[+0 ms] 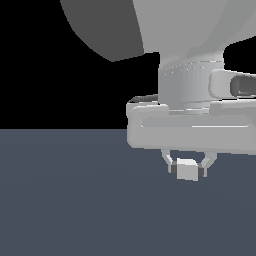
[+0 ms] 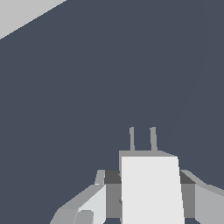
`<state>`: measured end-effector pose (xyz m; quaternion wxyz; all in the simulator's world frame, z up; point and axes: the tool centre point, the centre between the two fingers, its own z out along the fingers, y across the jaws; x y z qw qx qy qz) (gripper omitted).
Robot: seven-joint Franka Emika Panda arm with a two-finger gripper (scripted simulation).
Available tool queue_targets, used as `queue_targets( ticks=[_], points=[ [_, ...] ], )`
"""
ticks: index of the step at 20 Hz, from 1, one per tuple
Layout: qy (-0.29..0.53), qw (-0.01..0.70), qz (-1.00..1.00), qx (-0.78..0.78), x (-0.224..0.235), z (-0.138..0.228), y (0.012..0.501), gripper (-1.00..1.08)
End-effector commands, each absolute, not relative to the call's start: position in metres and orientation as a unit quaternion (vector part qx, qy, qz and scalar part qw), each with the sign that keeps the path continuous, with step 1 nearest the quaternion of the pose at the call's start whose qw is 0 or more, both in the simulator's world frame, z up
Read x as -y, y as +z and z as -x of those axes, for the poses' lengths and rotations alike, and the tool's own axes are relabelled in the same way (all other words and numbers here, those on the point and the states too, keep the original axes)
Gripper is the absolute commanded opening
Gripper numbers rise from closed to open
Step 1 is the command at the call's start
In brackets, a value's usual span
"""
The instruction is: Plug the charger into the wall socket.
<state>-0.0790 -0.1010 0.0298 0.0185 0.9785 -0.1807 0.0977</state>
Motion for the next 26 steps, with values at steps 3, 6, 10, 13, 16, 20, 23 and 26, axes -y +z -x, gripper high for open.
queue_targets(
  ticks=[3,6,10,13,16,20,23,26],
  points=[
    [0.099,0.014,-0.986,0.130,0.106,0.071,0.041,-1.00],
    [0.100,0.011,-0.990,0.094,0.110,0.065,0.049,-1.00],
    [0.101,0.006,-0.994,0.047,0.113,0.058,0.059,-1.00],
    [0.101,0.003,-0.995,0.012,0.114,0.052,0.067,-1.00],
    [0.101,-0.001,-0.995,-0.023,0.116,0.046,0.074,-1.00],
    [0.100,-0.006,-0.993,-0.067,0.116,0.038,0.083,-1.00],
    [0.100,-0.009,-0.990,-0.095,0.116,0.033,0.089,-1.00],
    [0.099,-0.011,-0.988,-0.118,0.116,0.029,0.093,-1.00]
  ],
)
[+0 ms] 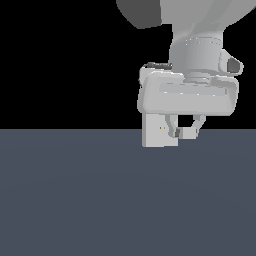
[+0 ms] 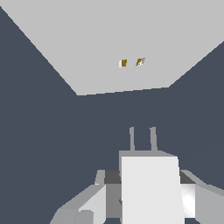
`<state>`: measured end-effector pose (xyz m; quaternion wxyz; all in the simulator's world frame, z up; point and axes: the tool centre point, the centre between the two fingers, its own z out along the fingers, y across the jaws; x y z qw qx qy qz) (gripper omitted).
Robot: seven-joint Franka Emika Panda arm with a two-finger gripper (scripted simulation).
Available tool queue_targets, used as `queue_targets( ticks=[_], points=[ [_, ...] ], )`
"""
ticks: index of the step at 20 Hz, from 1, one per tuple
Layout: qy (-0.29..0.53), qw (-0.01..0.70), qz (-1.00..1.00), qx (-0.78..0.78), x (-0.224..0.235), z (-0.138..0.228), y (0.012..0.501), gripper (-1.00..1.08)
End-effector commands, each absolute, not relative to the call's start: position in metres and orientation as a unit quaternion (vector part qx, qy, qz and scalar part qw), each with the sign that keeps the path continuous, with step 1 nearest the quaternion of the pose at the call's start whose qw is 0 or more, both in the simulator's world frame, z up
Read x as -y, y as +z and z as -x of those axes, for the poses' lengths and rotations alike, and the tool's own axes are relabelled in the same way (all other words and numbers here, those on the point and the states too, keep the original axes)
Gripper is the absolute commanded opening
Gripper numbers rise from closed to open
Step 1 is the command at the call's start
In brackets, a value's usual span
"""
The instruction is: Plug the charger into the wall socket.
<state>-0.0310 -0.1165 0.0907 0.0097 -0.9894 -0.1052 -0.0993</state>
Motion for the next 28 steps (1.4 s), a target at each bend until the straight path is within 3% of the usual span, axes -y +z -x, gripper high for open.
queue_targets(
  ticks=[1,28],
  points=[
    [-0.099,0.012,0.987,0.124,0.116,0.028,0.094,-1.00],
    [-0.097,0.015,0.983,0.155,0.109,0.006,0.100,-1.00]
  ],
)
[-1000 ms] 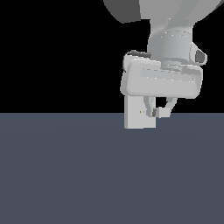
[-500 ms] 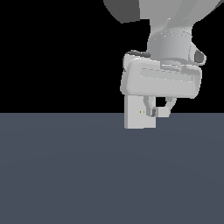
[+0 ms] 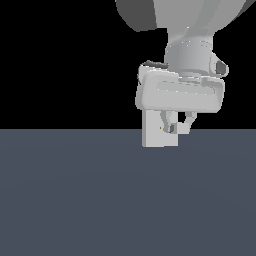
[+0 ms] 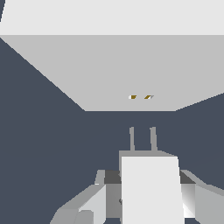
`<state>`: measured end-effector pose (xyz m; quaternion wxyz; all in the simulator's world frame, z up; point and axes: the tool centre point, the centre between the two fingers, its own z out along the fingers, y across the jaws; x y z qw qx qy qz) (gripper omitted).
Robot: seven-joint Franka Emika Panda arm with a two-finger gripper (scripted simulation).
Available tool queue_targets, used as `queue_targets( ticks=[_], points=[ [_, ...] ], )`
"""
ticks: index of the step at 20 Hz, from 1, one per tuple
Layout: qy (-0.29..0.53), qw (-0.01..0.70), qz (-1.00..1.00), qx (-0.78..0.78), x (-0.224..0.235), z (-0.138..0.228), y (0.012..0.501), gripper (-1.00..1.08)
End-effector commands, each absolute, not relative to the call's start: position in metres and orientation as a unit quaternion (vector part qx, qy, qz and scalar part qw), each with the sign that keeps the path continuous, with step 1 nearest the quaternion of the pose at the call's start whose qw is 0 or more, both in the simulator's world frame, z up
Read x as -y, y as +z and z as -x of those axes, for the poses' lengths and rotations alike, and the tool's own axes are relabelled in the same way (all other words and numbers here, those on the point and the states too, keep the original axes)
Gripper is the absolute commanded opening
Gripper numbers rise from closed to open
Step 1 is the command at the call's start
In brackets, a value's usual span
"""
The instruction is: Plug the charger into the wall socket.
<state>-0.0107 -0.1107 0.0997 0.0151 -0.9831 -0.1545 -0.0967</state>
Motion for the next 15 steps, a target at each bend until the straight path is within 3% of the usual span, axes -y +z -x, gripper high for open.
queue_targets(
  ticks=[1,15],
  points=[
    [-0.097,0.015,0.983,0.155,0.108,0.002,0.100,-1.00],
    [-0.097,0.015,0.983,0.155,0.099,-0.025,0.100,-1.00]
  ],
)
